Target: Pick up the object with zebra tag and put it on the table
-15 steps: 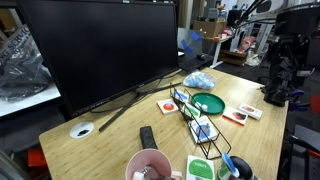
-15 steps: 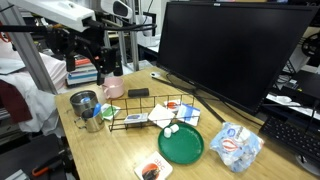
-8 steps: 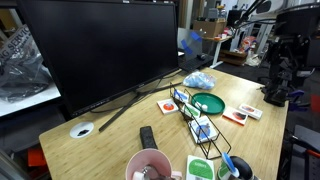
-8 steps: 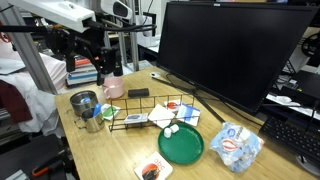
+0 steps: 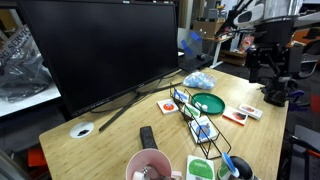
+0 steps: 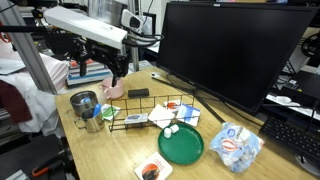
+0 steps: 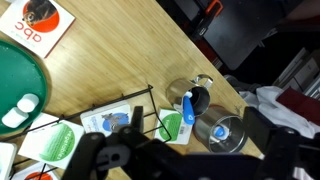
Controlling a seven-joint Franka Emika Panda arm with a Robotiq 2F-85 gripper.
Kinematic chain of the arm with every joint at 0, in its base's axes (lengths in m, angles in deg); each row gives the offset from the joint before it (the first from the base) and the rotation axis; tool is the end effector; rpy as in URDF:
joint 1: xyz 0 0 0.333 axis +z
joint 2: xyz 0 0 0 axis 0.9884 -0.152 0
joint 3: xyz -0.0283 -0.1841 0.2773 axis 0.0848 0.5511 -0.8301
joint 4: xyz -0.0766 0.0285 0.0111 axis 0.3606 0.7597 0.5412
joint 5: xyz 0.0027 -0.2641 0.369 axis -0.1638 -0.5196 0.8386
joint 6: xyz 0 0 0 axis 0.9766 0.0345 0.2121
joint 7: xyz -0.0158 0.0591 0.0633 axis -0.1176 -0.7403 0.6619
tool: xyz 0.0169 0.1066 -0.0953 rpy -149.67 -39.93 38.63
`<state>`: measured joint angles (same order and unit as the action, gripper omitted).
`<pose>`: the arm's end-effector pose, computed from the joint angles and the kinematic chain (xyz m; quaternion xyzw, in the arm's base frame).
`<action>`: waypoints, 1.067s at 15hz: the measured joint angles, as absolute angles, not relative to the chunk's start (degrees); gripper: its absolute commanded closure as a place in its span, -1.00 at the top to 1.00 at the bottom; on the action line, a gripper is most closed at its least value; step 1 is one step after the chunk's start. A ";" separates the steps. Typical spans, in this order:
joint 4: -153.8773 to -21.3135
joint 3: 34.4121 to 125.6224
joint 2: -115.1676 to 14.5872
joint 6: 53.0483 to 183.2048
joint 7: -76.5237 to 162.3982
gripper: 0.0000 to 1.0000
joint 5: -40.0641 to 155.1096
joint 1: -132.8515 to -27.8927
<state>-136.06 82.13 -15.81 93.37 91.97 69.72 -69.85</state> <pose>0.4445 0.0604 0.3441 -0.9104 -0.3875 0.0787 0.1216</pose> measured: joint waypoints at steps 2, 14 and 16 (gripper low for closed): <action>-134.13 82.06 -21.27 94.59 93.11 1.00 70.24 -69.90; -122.38 77.75 -43.05 101.87 82.78 1.00 70.98 -74.91; -122.43 77.73 -43.05 101.87 82.78 1.00 70.98 -74.94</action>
<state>-122.43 77.73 -43.05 101.87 82.78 70.98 -74.94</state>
